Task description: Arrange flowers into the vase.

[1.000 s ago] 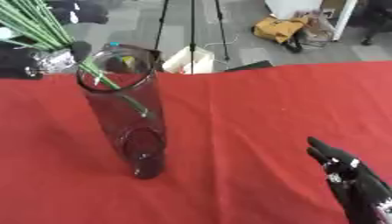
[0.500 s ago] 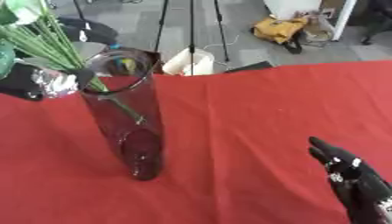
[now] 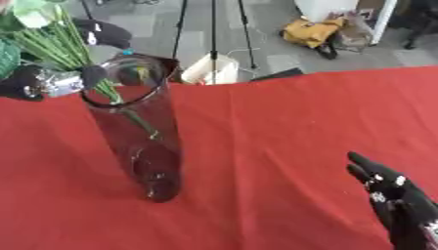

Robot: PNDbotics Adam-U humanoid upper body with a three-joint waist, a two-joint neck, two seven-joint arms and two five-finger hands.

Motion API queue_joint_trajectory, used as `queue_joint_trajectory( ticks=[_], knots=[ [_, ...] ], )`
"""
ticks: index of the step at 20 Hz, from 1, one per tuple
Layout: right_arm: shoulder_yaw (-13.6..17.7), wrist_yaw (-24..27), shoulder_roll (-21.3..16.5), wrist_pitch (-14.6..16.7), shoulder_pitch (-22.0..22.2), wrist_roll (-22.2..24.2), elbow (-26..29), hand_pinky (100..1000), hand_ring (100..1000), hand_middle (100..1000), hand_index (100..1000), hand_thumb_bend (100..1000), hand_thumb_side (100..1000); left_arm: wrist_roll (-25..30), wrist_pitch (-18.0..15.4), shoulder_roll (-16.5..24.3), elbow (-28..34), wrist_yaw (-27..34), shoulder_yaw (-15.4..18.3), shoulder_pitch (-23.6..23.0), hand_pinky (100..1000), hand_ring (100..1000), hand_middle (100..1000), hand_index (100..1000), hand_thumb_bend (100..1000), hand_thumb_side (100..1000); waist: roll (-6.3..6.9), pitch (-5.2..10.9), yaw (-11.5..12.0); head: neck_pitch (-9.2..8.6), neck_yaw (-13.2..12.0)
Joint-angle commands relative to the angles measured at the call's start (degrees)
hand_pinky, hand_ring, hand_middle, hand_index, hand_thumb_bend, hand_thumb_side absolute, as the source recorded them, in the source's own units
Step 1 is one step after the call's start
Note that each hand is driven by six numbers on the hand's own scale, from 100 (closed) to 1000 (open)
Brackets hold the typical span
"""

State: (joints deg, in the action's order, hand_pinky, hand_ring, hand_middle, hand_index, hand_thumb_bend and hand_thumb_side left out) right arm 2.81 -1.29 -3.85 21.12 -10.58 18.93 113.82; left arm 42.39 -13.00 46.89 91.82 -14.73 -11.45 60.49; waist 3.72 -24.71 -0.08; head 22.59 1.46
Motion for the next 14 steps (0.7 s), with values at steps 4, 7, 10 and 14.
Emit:
queue_joint_trajectory(
  ticks=[4,7,10,14],
  knots=[
    [0.21,0.29,-0.85,-0.25,-0.28,-0.11,0.77,992,1000,100,893,100,1000,-0.49,-0.36,3.03,1.61,-1.77,1.09,0.19,1000,1000,1000,1000,174,1000,0.04,1.68,0.25,-0.50,0.01],
    [0.19,0.28,-0.92,-0.40,-0.31,-0.08,0.77,993,1000,100,893,100,1000,-0.28,-1.08,3.63,2.09,-3.40,1.33,-0.37,1000,1000,1000,1000,196,1000,0.07,1.67,0.43,-0.42,0.11],
    [0.24,0.15,-0.92,-0.55,-0.25,-0.06,0.77,994,1000,100,894,100,1000,0.31,-1.76,4.26,2.46,-4.24,1.63,-0.94,1000,1000,1000,1000,216,1000,0.04,1.67,0.61,-0.31,0.21],
    [0.16,0.35,-0.99,-0.90,-0.27,-0.06,0.77,996,1000,100,896,100,1000,1.58,-2.67,4.99,3.18,-4.60,1.98,-1.58,1000,1000,1000,1000,226,1000,0.00,1.71,0.87,-0.32,0.38]
  ],
)
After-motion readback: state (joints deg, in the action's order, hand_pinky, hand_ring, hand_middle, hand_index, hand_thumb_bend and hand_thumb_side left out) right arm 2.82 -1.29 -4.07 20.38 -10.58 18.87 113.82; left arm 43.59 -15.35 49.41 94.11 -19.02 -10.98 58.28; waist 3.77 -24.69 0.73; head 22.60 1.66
